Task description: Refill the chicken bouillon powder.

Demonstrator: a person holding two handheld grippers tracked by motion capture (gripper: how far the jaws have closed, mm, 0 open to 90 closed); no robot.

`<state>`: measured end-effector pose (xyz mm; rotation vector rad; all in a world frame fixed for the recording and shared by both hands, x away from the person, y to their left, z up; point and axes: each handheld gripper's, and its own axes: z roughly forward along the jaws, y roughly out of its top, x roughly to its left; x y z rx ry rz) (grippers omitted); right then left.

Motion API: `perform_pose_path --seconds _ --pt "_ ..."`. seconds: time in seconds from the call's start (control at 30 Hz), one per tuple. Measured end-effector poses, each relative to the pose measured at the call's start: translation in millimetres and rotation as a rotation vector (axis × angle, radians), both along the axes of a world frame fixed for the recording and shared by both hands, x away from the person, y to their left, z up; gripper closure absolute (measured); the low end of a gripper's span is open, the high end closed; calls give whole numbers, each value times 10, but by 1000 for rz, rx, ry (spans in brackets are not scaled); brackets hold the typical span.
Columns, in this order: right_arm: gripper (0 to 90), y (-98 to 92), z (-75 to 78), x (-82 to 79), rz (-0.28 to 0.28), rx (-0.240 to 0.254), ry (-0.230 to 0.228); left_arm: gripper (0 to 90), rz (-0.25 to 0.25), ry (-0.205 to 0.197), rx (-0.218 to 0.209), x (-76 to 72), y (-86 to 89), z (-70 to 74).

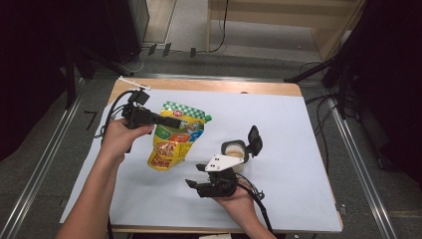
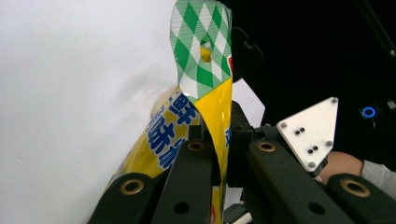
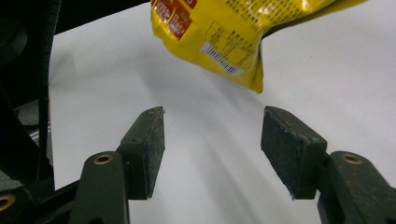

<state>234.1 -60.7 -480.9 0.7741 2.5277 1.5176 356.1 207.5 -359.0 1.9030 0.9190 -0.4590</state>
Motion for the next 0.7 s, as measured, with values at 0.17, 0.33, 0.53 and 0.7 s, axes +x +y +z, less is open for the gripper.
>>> perform_pose_path --seconds 0.17,0.33,0.53,0.7 --pt "409 4 -1 -2 2 1 -2 900 44 -7 -15 69 95 -4" --pt "410 -18 0 -7 -4 0 3 900 86 -37 7 145 124 -3" --pt "412 -55 2 -18 -17 -1 4 898 124 -34 -11 236 186 -54" --pt "414 -77 14 -38 -25 7 1 899 157 -33 -5 321 240 -137"
